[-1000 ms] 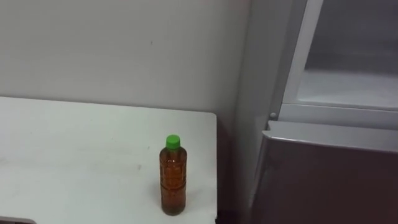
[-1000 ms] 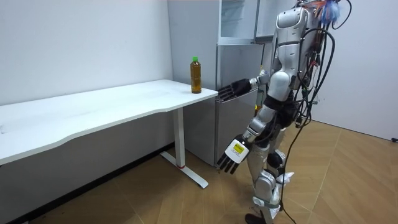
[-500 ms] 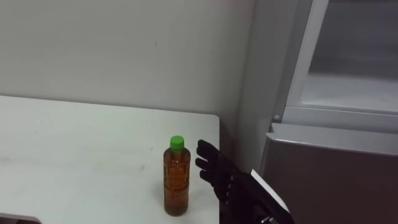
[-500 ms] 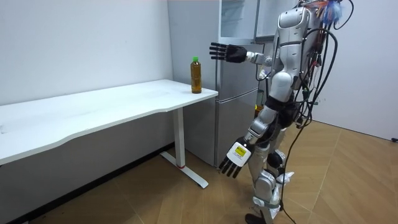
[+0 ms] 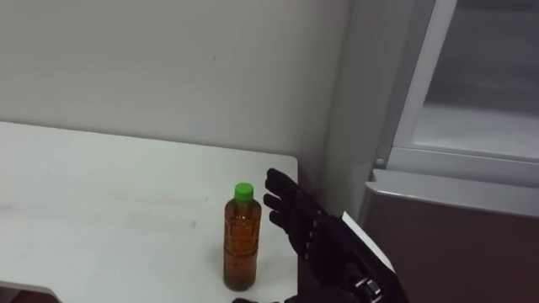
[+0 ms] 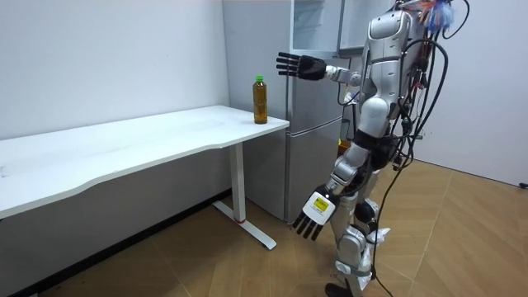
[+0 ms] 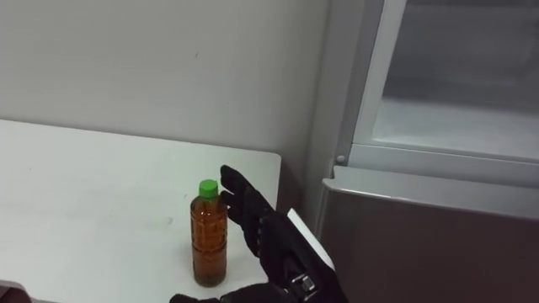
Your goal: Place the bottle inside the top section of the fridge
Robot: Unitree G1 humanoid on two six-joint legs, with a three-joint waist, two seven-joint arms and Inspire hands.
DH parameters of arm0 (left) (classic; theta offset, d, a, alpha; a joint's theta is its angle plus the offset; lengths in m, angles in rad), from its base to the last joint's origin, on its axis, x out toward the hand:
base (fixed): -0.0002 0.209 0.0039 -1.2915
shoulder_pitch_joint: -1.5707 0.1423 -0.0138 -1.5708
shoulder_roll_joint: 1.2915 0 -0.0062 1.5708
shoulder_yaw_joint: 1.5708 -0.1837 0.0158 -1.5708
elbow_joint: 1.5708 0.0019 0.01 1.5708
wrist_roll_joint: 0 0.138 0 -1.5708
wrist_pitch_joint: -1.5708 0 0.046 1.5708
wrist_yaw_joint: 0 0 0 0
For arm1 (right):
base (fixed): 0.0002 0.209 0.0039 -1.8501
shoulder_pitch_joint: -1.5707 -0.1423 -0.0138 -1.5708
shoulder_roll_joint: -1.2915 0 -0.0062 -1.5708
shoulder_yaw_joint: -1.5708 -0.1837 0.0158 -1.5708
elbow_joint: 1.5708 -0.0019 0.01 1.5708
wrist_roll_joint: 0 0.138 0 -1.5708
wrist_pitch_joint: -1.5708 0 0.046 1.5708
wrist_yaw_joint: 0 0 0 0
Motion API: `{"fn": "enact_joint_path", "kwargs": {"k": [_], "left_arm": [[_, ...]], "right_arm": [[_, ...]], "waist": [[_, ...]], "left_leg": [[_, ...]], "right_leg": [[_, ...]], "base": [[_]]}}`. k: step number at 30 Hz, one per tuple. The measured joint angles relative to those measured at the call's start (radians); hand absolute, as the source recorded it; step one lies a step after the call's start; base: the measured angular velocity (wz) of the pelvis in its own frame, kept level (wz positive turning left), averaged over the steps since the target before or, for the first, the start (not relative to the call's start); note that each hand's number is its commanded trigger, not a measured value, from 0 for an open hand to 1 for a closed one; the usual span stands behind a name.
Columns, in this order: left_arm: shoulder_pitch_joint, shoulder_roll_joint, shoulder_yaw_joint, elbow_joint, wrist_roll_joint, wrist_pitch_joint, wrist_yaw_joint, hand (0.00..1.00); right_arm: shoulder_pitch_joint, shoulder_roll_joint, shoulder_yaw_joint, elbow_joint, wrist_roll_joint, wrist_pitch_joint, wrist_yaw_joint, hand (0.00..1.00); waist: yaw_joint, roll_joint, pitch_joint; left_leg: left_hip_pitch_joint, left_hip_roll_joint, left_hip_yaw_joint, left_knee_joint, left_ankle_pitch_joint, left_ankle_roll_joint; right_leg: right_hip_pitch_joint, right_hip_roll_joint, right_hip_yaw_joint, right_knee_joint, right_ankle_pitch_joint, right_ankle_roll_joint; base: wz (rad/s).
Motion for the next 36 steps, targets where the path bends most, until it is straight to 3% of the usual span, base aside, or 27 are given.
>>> {"fn": "enact_joint_path", "kwargs": {"k": [13,18,25,28,30,36], "left_arm": [[0.009,-0.002,-0.011,-0.024,0.006,0.015,0.017,0.0],[0.011,-0.004,0.006,-0.02,0.023,0.016,0.019,0.0],[0.023,-0.006,0.03,-0.016,0.08,0.051,0.02,0.0],[0.022,-0.009,0.029,-0.015,0.107,0.06,0.045,0.0],[0.022,-0.009,0.028,-0.015,0.125,0.072,0.063,0.0],[0.027,-0.007,-0.009,-0.016,0.147,0.118,0.086,0.0]], "right_arm": [[-0.112,-0.001,0.001,0.138,0.078,-0.003,-0.191,0.0],[-0.17,0.0,0.0,0.264,0.076,-0.013,-0.27,0.0],[-0.173,0.0,0.002,0.32,0.073,-0.018,-0.362,0.0],[-0.222,0.001,0.012,0.374,0.066,-0.021,-0.423,0.0],[-0.255,0.003,0.017,0.404,0.065,-0.022,-0.459,0.0],[-0.326,0.01,0.056,0.5,0.067,-0.032,-0.547,0.0]], "waist": [[0.024,-0.004,0.004],[0.058,-0.013,0.0067],[0.101,-0.023,0.0054],[0.109,-0.032,0.0101],[0.114,-0.041,0.0058],[0.138,-0.044,0.0073]], "left_leg": [[-0.013,-0.002,-0.025,0.003,0.003,0.0],[-0.015,-0.002,-0.029,0.003,0.004,-0.001],[-0.029,-0.003,-0.04,0.004,0.004,-0.001],[-0.036,-0.004,-0.048,0.007,0.006,-0.003],[-0.052,-0.003,-0.054,0.01,0.008,-0.004],[-0.062,-0.004,-0.066,0.021,0.008,-0.004]], "right_leg": [[-0.002,-0.001,-0.007,-0.001,0.0,0.0],[-0.002,0.0,-0.017,-0.002,0.0,0.0],[-0.005,0.0,-0.023,-0.015,0.0,0.0],[-0.007,0.0,-0.032,-0.017,0.0,0.0],[-0.02,-0.001,-0.034,-0.015,0.0,0.0],[-0.022,-0.004,-0.061,-0.016,0.0,0.0]], "base": [[0.04],[0.03],[0.05],[0.07],[0.06],[0.07]]}}
